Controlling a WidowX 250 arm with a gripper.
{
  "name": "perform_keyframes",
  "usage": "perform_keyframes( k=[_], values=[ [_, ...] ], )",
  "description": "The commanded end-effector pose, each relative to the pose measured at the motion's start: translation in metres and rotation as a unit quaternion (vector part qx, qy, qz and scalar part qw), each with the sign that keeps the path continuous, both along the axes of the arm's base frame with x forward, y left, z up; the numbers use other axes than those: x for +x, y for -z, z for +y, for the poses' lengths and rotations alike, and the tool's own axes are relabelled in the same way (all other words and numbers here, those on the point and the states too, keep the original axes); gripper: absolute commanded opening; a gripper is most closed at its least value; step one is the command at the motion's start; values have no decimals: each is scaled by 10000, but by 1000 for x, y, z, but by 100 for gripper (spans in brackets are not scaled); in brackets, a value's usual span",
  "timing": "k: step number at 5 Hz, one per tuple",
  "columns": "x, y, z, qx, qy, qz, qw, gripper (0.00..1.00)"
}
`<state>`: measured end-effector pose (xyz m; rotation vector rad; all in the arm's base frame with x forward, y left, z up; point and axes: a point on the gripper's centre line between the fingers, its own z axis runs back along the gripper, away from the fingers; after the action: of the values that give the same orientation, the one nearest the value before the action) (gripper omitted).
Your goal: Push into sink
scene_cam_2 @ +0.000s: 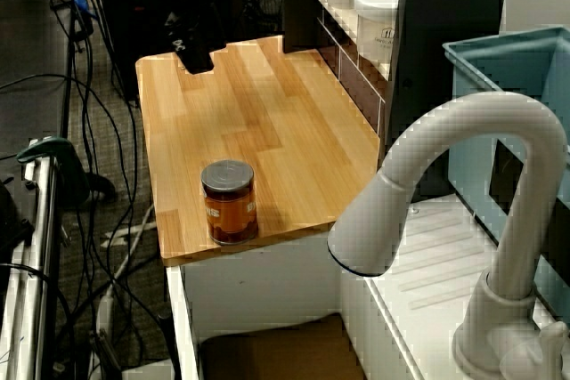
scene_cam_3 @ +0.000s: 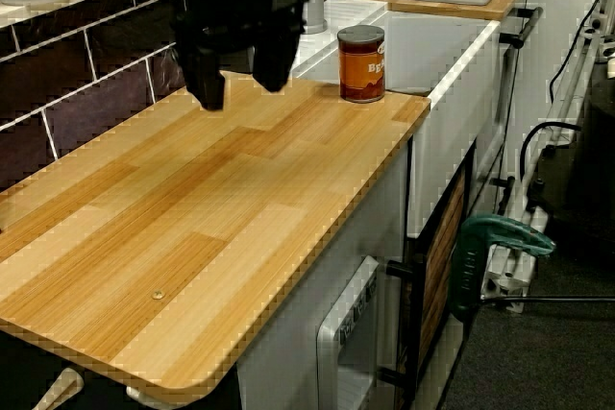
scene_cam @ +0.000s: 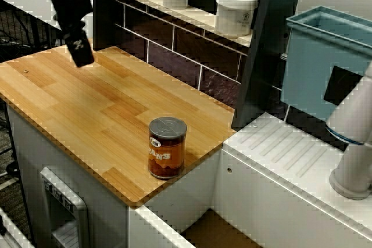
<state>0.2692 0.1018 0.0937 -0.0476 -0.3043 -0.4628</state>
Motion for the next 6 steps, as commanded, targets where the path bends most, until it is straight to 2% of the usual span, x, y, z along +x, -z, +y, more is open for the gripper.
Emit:
perform_keyframes(
  k=[1, 2, 3, 5, 6],
  values=[
    [-8, 11, -15, -21, 909, -25, 9959, 100],
    [-21, 15, -61, -48, 1905, 62, 9817, 100],
    [-27, 18, -89, -115, 2327, 248, 9722, 100],
    [-30, 22, -129, -101, 2814, 293, 9591, 100],
    [-34, 23, -143, -99, 2930, 357, 9554, 100]
  ],
)
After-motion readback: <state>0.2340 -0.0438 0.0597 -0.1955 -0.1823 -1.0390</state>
